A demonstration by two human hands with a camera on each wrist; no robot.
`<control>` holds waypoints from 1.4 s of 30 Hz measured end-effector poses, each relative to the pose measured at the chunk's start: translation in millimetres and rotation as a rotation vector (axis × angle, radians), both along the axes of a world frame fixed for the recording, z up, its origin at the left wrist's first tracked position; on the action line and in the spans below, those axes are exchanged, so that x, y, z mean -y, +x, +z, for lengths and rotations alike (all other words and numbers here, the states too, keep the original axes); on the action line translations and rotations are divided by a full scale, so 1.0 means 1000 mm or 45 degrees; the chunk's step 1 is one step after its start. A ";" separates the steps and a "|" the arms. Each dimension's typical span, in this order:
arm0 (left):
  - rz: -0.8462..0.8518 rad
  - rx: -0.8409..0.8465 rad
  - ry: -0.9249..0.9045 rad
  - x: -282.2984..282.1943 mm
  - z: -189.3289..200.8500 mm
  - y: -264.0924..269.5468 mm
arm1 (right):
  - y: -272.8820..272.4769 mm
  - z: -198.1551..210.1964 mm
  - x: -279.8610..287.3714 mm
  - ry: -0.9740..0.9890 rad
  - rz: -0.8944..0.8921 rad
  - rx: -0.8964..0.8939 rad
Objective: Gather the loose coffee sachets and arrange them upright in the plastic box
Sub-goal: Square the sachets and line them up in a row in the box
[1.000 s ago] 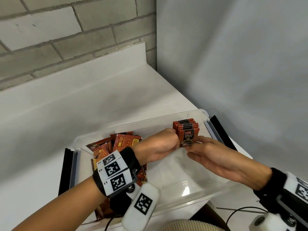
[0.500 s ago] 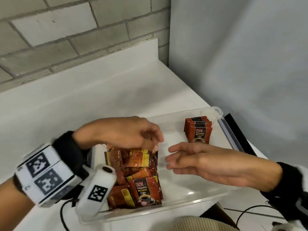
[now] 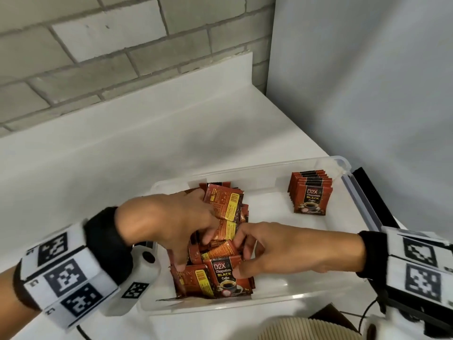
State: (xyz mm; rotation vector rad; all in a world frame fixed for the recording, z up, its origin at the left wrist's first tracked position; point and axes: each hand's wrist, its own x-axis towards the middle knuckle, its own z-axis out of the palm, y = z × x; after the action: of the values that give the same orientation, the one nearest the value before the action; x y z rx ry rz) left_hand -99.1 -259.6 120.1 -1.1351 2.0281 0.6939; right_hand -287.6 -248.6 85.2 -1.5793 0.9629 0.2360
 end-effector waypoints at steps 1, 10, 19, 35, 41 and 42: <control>-0.028 0.013 -0.005 -0.002 -0.002 -0.001 | 0.002 -0.001 0.000 -0.051 0.014 0.004; -0.088 0.071 -0.055 -0.008 -0.011 -0.005 | 0.010 -0.009 0.007 -0.428 0.107 0.019; 0.251 -0.250 0.033 0.006 0.000 0.016 | 0.001 -0.008 0.007 -0.266 0.118 0.046; 0.149 -0.213 -0.273 0.015 -0.005 0.025 | -0.008 -0.009 0.011 -0.036 -0.052 0.167; 0.253 -0.383 -0.262 0.018 0.021 0.026 | -0.014 0.007 0.028 0.206 -0.286 0.451; 0.345 -0.486 -0.207 0.020 0.028 0.027 | -0.016 0.011 0.032 0.222 -0.336 0.505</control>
State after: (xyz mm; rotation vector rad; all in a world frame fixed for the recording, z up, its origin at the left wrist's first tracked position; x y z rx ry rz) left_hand -71.8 -280.0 148.2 -1.4820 2.3022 0.9535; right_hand -303.5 -280.8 95.8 -1.2612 0.8020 -0.1697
